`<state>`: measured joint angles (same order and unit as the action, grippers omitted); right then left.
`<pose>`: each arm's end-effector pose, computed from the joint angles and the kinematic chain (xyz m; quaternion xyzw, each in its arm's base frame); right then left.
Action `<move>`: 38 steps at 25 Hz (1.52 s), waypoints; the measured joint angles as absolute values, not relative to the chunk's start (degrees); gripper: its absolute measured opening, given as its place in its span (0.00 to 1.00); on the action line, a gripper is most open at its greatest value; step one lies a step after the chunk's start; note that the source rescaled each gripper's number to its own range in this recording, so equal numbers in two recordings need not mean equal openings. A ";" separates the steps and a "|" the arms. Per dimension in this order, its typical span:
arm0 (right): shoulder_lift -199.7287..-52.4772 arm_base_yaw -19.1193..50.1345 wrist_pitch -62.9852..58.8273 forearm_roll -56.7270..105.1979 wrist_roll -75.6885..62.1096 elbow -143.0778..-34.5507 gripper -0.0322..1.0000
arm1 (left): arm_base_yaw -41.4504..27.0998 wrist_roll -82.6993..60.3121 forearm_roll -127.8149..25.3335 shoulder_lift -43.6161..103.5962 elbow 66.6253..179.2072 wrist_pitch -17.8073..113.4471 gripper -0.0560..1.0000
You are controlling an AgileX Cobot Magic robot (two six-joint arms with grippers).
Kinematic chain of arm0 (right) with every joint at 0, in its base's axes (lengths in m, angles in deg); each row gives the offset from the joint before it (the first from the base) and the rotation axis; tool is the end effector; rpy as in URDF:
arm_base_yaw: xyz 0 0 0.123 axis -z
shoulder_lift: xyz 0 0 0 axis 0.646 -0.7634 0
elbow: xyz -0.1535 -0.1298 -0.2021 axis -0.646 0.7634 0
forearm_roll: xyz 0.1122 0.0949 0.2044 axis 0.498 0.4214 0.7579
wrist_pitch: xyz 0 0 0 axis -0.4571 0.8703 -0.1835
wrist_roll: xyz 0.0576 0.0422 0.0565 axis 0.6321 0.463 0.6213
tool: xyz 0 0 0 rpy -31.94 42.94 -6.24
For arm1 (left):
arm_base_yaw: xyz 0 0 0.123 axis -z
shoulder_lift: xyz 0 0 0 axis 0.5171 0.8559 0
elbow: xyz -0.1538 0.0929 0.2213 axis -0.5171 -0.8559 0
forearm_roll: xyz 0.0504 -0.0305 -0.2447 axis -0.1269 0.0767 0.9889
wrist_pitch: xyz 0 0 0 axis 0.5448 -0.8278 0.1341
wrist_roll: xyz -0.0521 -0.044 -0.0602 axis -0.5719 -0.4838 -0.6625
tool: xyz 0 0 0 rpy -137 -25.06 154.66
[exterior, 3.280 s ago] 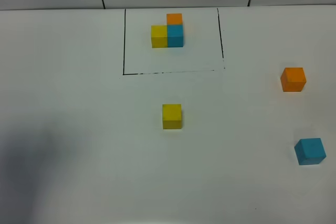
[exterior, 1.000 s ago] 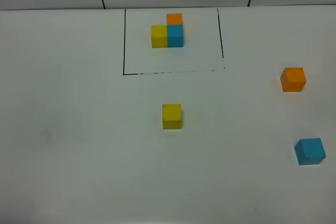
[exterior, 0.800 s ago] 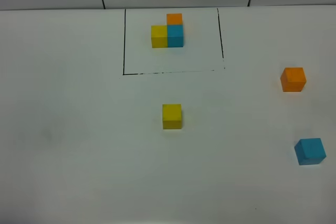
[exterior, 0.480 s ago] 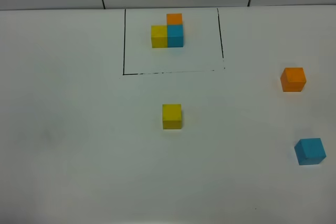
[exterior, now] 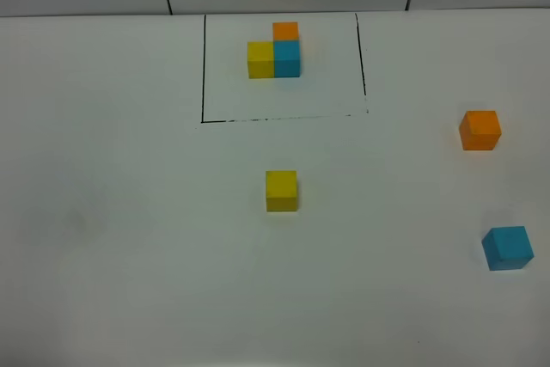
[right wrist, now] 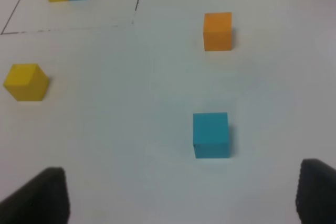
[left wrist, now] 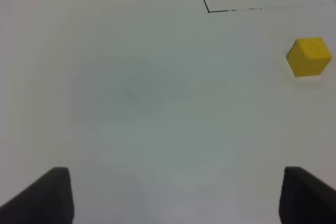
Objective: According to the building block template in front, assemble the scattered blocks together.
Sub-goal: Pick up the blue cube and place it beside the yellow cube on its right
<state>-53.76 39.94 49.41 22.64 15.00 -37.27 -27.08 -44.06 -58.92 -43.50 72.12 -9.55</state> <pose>-0.0028 0.0088 0.2777 -0.0119 0.8552 0.0515 0.5156 -0.0074 -0.0076 0.2776 0.0414 0.8510 -0.0637 0.5196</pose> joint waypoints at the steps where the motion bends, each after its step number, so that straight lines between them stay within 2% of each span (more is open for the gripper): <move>1: -53.76 39.94 49.41 22.64 15.00 -37.27 0.76 | -27.08 -44.06 -58.92 -43.50 72.12 -9.55 0.82; 5: -54.11 39.94 49.46 22.59 15.00 -37.27 0.82 | -27.08 -44.06 -58.92 -43.34 72.12 -9.55 0.82; 9: -58.82 39.94 51.02 22.59 15.00 -38.52 0.96 | -27.08 -44.06 -58.92 -43.34 72.12 -9.55 0.82; 11: -63.66 39.94 51.44 22.59 15.00 -40.00 0.99 | -27.08 -44.06 -58.92 -43.34 72.12 -9.55 0.82; 19: -92.84 39.94 50.59 19.27 15.00 -45.60 1.00 | -27.08 -44.06 -58.92 -43.34 72.12 -9.55 0.81; 24: -108.95 39.94 42.65 20.45 15.00 -45.96 1.00 | -27.08 -44.06 -58.92 -43.34 72.12 -9.55 0.81; 38: -132.90 39.94 26.78 24.16 12.68 -46.01 1.00 | -27.08 -44.06 -58.92 -43.34 72.12 -9.55 0.81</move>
